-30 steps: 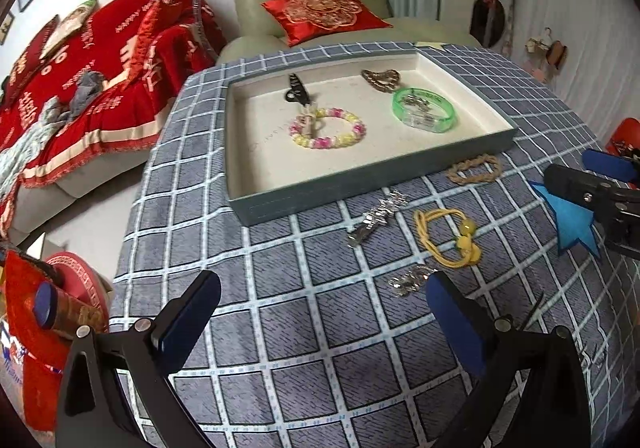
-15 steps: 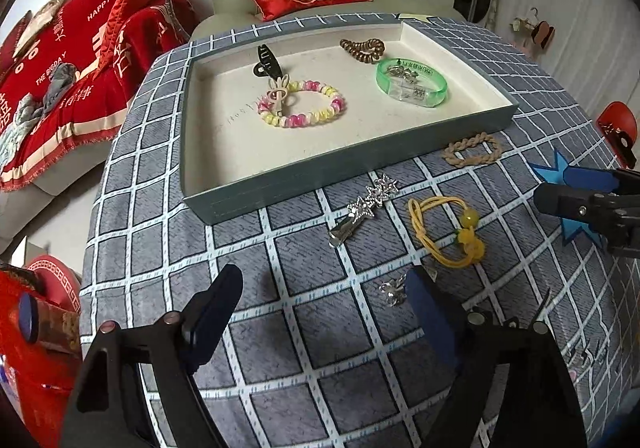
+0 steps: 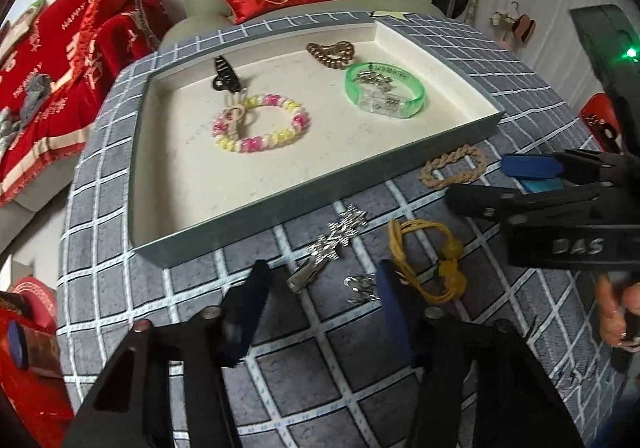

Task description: Organize jewelry

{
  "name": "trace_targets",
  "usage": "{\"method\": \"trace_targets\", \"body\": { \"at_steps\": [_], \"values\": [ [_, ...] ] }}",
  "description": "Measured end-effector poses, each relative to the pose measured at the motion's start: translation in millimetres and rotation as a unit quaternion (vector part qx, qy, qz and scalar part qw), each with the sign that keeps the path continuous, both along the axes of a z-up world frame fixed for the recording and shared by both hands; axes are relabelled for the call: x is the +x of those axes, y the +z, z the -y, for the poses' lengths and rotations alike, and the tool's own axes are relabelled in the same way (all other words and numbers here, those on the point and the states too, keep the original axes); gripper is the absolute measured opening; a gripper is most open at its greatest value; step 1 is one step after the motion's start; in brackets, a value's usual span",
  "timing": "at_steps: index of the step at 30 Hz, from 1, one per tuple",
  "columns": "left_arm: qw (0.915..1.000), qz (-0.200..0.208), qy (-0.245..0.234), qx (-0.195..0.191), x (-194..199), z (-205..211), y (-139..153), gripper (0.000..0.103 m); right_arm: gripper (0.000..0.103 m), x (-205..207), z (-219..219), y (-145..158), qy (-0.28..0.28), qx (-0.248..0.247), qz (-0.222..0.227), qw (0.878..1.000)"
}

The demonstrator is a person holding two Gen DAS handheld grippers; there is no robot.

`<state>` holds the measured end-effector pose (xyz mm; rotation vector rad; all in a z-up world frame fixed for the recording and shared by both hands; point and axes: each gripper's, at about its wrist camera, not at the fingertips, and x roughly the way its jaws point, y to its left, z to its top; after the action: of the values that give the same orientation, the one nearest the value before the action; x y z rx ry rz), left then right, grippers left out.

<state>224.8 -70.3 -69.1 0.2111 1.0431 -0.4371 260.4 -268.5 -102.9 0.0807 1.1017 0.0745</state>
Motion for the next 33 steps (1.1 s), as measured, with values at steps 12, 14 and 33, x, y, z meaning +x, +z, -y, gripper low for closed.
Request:
{"method": "trace_targets", "body": {
  "at_steps": [12,14,33],
  "values": [
    [0.9989,-0.013,-0.03,-0.034,-2,6,0,0.036,0.012,-5,-18,3,0.015,-0.048,0.018,0.999],
    [0.9986,-0.011,-0.031,-0.041,-4,5,2,0.029,0.012,-8,-14,4,0.01,-0.034,0.019,0.999],
    [0.9985,0.045,-0.024,-0.021,-28,-11,29,0.014,0.008,-35,16,31,-0.014,0.051,0.042,0.998]
  ]
}}
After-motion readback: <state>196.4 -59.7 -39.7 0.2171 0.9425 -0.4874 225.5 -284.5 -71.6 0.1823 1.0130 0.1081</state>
